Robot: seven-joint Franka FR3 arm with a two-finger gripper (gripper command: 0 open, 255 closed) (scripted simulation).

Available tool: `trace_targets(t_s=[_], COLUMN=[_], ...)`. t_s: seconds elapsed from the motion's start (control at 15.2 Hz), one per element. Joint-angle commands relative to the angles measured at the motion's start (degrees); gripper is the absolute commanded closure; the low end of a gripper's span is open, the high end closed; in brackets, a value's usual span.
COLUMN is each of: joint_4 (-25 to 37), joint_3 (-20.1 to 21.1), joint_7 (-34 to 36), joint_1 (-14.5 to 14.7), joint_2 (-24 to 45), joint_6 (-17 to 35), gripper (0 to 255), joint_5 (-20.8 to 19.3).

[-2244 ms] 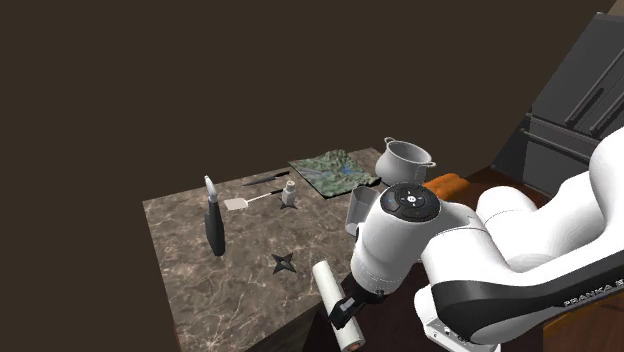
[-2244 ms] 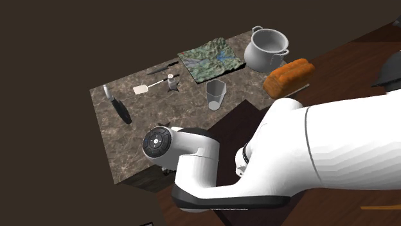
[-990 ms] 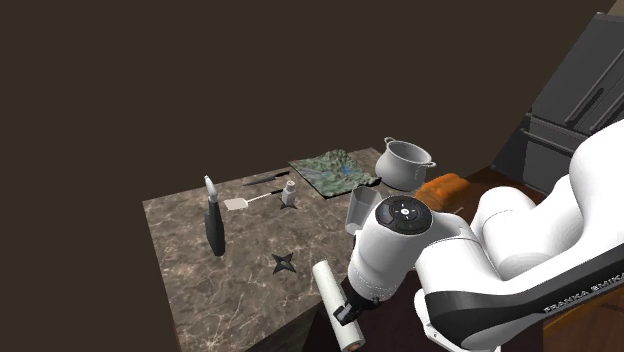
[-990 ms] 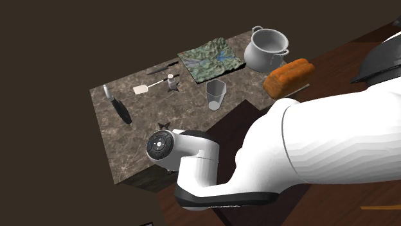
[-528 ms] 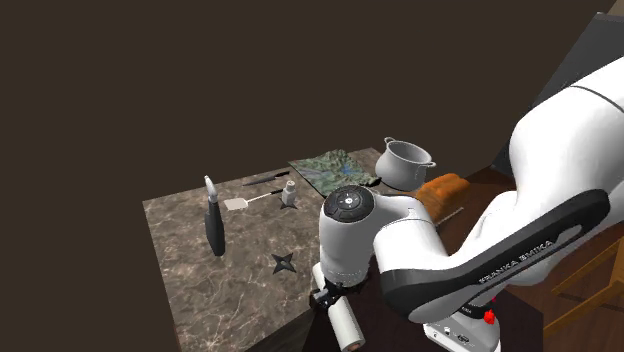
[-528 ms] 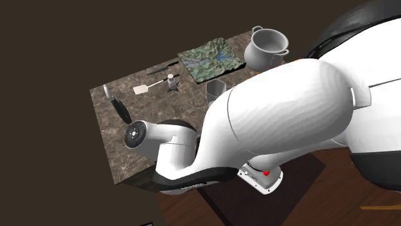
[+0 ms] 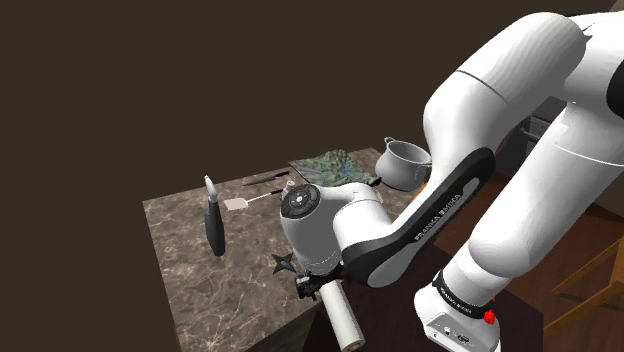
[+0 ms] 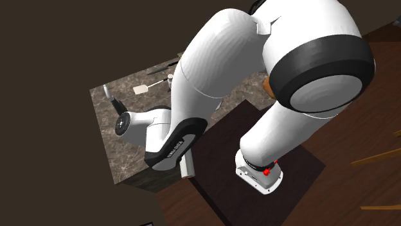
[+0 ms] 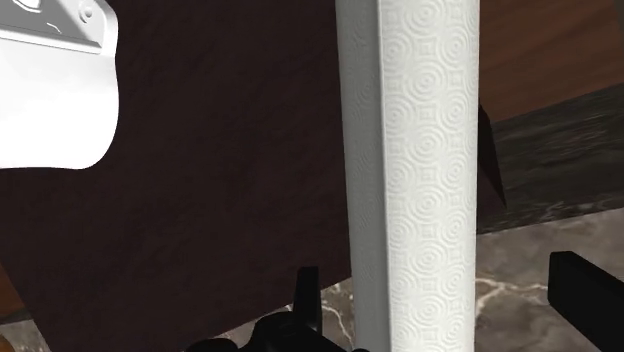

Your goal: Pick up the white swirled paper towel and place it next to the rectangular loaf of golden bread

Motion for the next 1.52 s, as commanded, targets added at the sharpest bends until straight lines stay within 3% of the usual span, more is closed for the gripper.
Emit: trace_targets(t_s=[0.0, 0.07, 0.59, 0.66, 1.25, 1.45], joint_4=[-0.6, -1.1, -1.1, -1.1, -1.1, -1.3], joint_3=[-0.6, -1.2, -1.3, -1.3, -1.3, 0.4], joint_7=[1.8, 3.3, 3.2, 3.2, 3.3, -1.1], joint_1=[0.0, 0.1, 0.2, 0.2, 0.2, -0.5], joint_2=[1.8, 3.3, 3.3, 3.3, 3.3, -1.4], joint_6=[1.4, 2.5, 2.5, 2.5, 2.5, 0.6], gripper=[0, 0, 0, 255, 255, 255], joint_5=[-2.4, -4.4, -4.4, -4.4, -4.4, 1.2])
